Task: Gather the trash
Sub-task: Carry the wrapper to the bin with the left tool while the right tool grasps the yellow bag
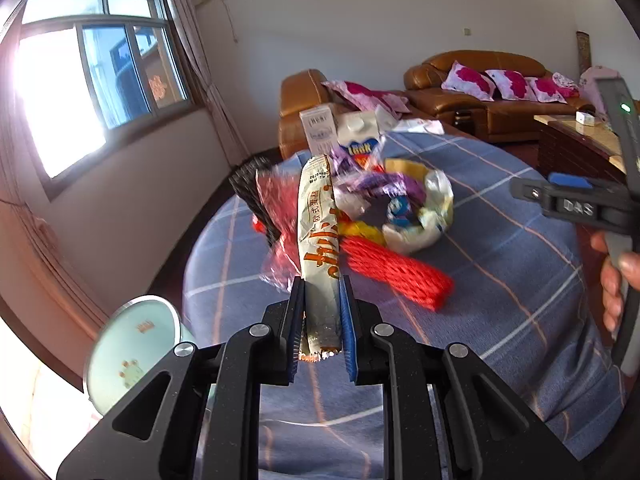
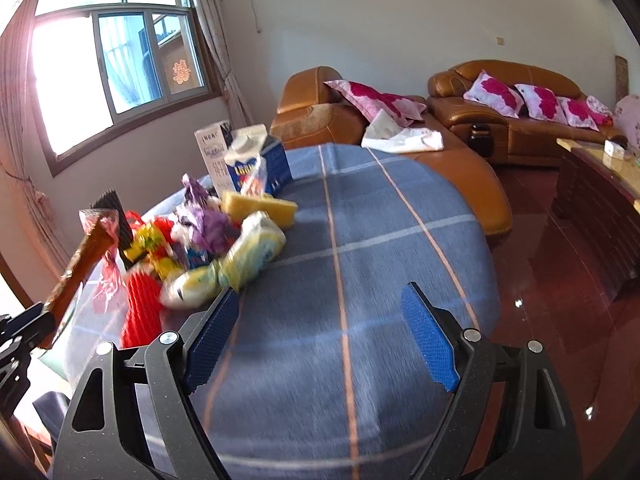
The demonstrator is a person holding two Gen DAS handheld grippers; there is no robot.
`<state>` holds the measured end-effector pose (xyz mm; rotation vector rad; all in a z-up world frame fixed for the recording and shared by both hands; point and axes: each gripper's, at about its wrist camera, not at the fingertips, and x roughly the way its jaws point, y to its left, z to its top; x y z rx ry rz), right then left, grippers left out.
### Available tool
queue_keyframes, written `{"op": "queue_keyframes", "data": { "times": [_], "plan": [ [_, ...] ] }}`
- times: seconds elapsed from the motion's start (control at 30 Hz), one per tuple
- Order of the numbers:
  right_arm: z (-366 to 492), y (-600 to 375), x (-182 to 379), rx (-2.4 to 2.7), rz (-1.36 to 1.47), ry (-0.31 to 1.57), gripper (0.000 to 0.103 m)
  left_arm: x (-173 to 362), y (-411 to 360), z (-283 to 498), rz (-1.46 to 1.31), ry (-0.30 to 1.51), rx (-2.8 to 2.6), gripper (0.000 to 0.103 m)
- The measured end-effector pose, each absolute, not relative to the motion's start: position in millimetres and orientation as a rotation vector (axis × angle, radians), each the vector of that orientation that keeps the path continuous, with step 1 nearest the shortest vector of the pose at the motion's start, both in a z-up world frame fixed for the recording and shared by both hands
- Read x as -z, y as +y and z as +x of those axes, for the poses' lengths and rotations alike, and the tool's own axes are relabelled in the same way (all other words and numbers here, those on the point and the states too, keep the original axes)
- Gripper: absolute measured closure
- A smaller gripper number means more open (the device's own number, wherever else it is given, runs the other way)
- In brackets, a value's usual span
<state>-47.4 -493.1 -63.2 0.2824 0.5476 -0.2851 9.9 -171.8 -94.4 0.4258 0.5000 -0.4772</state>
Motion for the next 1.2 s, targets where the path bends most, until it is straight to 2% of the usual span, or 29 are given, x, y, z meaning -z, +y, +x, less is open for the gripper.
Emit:
{"op": "queue_keyframes", "data": {
  "times": [0.1, 0.33, 0.37, 0.47, 0.7, 0.73, 0.77, 0.83, 1.0, 1.03, 1.07, 1.2],
  "plan": [
    [-11, -493, 53, 0.255, 0.253, 0.578, 0.026, 81, -165, 13, 0.423, 0.46, 0.443, 0.086],
    [75, -499, 68, 0.185, 0.189, 0.758, 0.042, 54, -135, 27, 0.361, 0.421, 0.371, 0.086],
    [78, -501, 73, 0.18, 0.192, 0.779, 0.056, 53, -129, 30, 0.355, 0.426, 0.361, 0.086],
    [69, -506, 86, 0.14, 0.218, 0.831, 0.071, 58, -111, 41, 0.336, 0.458, 0.332, 0.086],
    [20, -508, 90, 0.14, 0.203, 0.868, 0.071, 77, -66, 59, 0.301, 0.544, 0.255, 0.086],
    [17, -510, 86, 0.141, 0.214, 0.849, 0.068, 79, -61, 62, 0.297, 0.554, 0.243, 0.086],
    [16, -514, 81, 0.143, 0.229, 0.824, 0.06, 82, -56, 63, 0.295, 0.563, 0.226, 0.086],
    [19, -518, 75, 0.15, 0.241, 0.796, 0.051, 85, -47, 66, 0.287, 0.574, 0.205, 0.086],
    [47, -528, 81, 0.129, 0.276, 0.816, 0.051, 89, -35, 67, 0.28, 0.585, 0.18, 0.086],
    [52, -529, 85, 0.125, 0.267, 0.832, 0.052, 91, -33, 68, 0.281, 0.592, 0.178, 0.085],
    [57, -529, 91, 0.118, 0.258, 0.855, 0.059, 93, -32, 68, 0.281, 0.6, 0.176, 0.085],
    [56, -524, 103, 0.068, 0.247, 0.903, 0.074, 101, -28, 72, 0.286, 0.624, 0.175, 0.085]
  ]
}}
